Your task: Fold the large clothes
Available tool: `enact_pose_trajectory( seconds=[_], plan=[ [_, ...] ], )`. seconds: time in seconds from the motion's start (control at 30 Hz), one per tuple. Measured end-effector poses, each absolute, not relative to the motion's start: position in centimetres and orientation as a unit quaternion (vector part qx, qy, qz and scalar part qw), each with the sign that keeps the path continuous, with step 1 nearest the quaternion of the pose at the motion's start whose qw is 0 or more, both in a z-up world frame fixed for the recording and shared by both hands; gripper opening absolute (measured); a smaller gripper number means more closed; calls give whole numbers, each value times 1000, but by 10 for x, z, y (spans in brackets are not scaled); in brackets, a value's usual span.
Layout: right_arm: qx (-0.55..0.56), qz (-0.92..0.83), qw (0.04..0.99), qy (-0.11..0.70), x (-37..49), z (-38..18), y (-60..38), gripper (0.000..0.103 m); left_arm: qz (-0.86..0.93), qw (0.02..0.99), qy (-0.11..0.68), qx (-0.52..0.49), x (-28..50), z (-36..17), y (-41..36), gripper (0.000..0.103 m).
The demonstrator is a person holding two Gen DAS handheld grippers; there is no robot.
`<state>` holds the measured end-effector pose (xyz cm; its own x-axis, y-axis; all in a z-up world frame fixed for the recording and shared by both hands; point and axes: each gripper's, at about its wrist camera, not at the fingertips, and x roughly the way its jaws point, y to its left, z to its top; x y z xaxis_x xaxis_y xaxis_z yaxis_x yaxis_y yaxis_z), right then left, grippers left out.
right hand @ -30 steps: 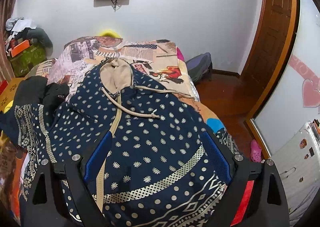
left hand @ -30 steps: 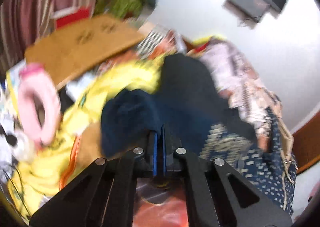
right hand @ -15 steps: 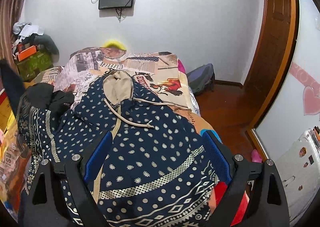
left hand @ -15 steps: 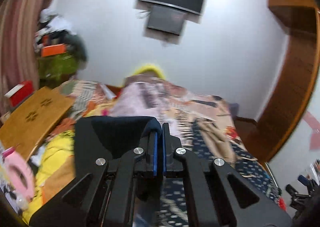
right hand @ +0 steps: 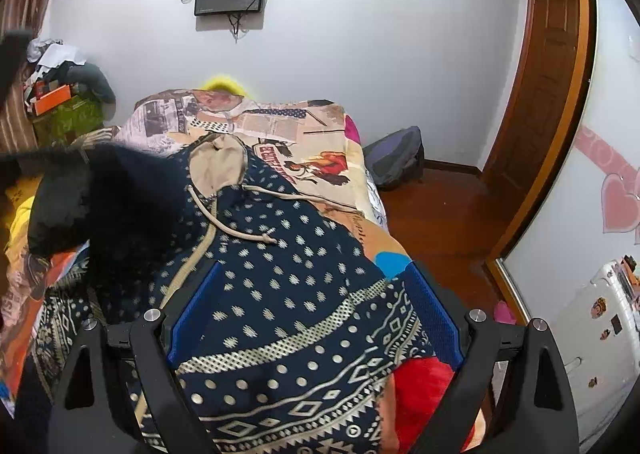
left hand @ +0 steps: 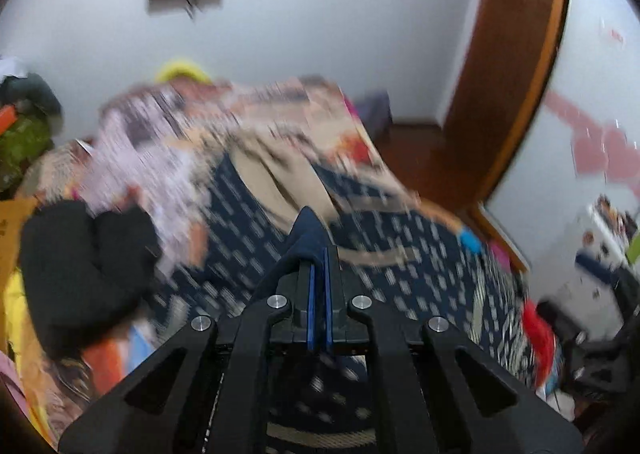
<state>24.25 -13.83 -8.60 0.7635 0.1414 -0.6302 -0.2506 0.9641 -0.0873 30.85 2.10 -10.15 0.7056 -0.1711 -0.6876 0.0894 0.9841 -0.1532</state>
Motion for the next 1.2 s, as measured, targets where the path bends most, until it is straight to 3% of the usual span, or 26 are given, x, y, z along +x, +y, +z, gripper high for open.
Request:
enact_pose_trajectory(
  seconds=[0.3,0.4,0.53,0.63,0.87,1.2],
  plan=[
    [-80,104,930,342,243,-94,-153,89,-138,870,473,-2,295,-173,-54,5],
    [-80,109,929,343,243,-93,-153,89,-139,865,481,19,289,-179,-63,13],
    [-71,127,928,343,245,-89,-150,89,-132,871,472,14,281,-168,-55,44],
    [-66,143,925,345,248,-86,-143,89,-118,883,454,-14,273,-151,-33,51],
    [-74,196,918,336,253,-73,-104,89,-57,908,411,-55,267,-113,34,52],
    [-130,281,884,350,256,-85,-20,89,62,921,382,-38,250,-88,151,53]
  ],
)
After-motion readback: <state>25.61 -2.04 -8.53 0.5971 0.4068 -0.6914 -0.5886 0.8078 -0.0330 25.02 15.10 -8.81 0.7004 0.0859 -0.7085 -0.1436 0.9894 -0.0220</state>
